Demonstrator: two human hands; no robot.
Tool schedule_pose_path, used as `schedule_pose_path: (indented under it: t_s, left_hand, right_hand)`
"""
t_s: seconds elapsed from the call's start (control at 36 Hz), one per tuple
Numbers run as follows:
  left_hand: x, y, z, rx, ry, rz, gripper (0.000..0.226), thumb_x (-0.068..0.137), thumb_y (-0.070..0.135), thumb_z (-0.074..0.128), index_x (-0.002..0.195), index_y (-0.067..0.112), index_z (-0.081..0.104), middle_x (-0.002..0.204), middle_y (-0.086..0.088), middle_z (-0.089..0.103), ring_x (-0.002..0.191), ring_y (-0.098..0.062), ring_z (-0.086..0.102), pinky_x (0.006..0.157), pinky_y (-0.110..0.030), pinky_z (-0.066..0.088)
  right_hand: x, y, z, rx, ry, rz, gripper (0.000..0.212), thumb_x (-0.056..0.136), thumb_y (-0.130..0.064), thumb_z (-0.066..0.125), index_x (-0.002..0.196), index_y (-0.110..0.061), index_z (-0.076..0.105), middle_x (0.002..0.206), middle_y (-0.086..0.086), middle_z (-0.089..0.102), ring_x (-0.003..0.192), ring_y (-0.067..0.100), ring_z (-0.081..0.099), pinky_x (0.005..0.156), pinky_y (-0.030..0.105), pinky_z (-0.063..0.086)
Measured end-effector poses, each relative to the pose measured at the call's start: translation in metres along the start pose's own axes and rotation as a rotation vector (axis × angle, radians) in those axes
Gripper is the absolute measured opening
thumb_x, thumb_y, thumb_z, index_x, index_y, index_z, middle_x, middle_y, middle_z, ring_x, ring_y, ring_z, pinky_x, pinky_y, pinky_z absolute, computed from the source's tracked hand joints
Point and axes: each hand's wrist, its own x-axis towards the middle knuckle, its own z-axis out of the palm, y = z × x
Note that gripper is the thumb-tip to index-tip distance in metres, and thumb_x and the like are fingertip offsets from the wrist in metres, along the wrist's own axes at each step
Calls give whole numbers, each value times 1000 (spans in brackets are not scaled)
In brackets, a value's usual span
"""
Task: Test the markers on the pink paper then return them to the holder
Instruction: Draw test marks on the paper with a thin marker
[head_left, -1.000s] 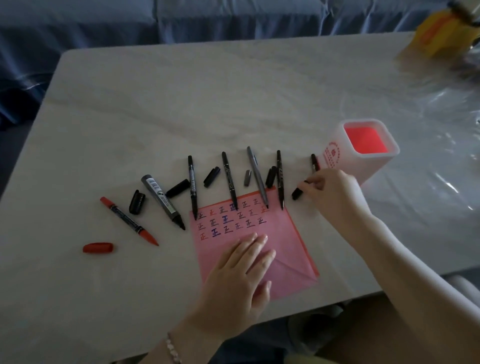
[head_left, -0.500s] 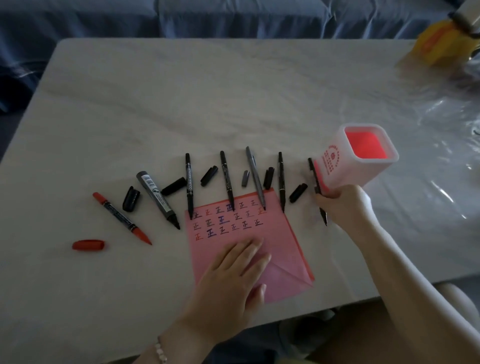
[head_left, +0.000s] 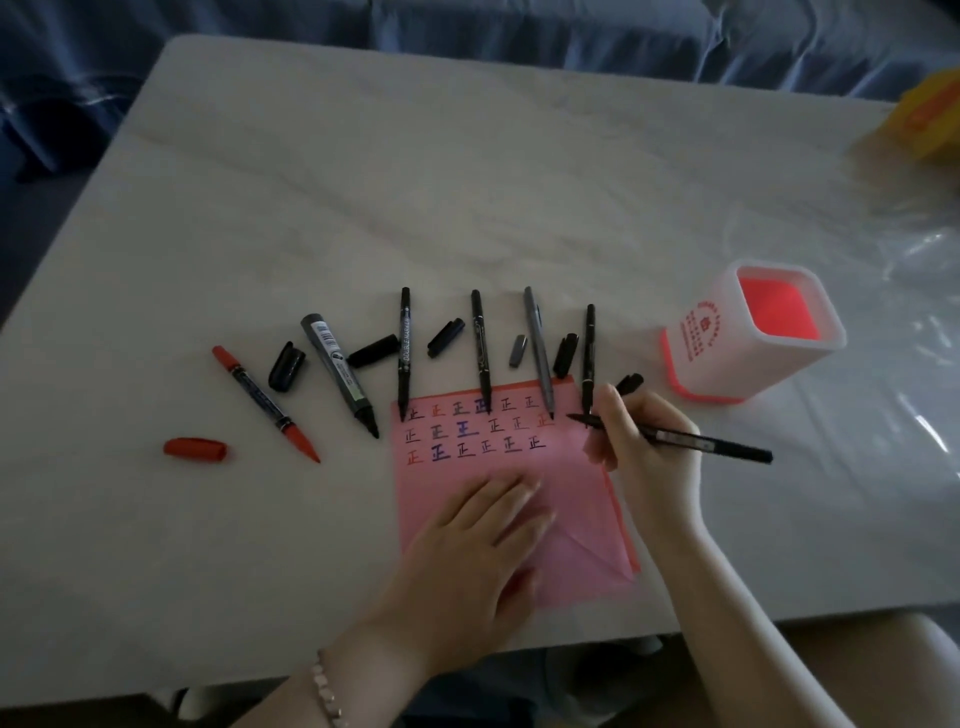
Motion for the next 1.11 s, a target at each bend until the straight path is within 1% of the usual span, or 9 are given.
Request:
schedule_pose_path:
  t_s: [0.11,0.19,0.31,0.44,0.58,0.69,0.81,1.0,1.11]
  left_hand:
    - [0,-1,1,-96,-1,-11,45,82,43,42,120,25,59,132,0,55,124,-16,49,108,-30,20]
    - [0,-2,1,-125,9,-2,45,82,40,43,121,23,59,134,-2,53,124,-18,46,108,-30,22]
    - [0,-2,0,-128,9,-2,45,83,39,42,121,22,59,134,-3,53,126,-16,39,109,-29,20]
    - [0,-2,-1,-141,4,-1,46,83,38,41,123,21,58,135,-4,52,127,-16,34,110,-29,16]
    - [0,-2,-1,-150,-5,-10,46,84,38,41,123,21,57,136,-4,51,128,-16,32,110,-30,17]
    - [1,-2,0,-154,-5,-12,45,84,38,41,123,21,57,135,-4,52,128,-16,33,109,-30,18]
    - [1,-1,0,-163,5,-12,44,84,38,43,121,21,59,135,-4,52,127,-16,35,109,-30,20]
    - [0,-1,1,-159,-4,-12,44,84,38,44,123,22,57,136,-4,51,128,-17,37,109,-31,21]
    - [0,-1,-1,-150,-7,-16,44,85,39,43,123,22,57,136,-3,51,128,-16,34,110,-29,17]
  right_hand:
    - [0,11,11,-10,186,16,43,84,-25,61,47,-11,43,41,1,43,44,15,37,44,24,31]
    - [1,18,16,-61,249,-50,50,85,-17,60,42,-19,35,34,-10,35,38,3,29,41,17,25]
    - [2,25,16,-110,247,-80,53,86,-13,58,41,-24,32,33,-10,35,36,4,28,40,17,24]
    - [1,28,17,-211,191,-109,40,85,-14,58,49,-5,47,42,3,42,42,9,36,42,24,29]
    - [1,29,16,-274,173,-133,38,86,-15,57,49,-6,49,42,3,43,42,11,39,40,19,27]
    - [1,30,16,-280,225,-137,38,86,-12,57,52,4,49,43,9,43,43,11,38,40,19,26]
    - [2,31,14,-270,238,-128,38,86,-10,56,50,-1,48,41,3,41,41,10,37,40,17,26]
    - [2,30,14,-258,219,-128,39,85,-12,57,52,7,48,45,12,44,43,11,36,41,21,27]
    - [0,30,15,-297,178,-162,39,85,-13,58,50,0,48,41,2,40,42,11,38,40,17,25]
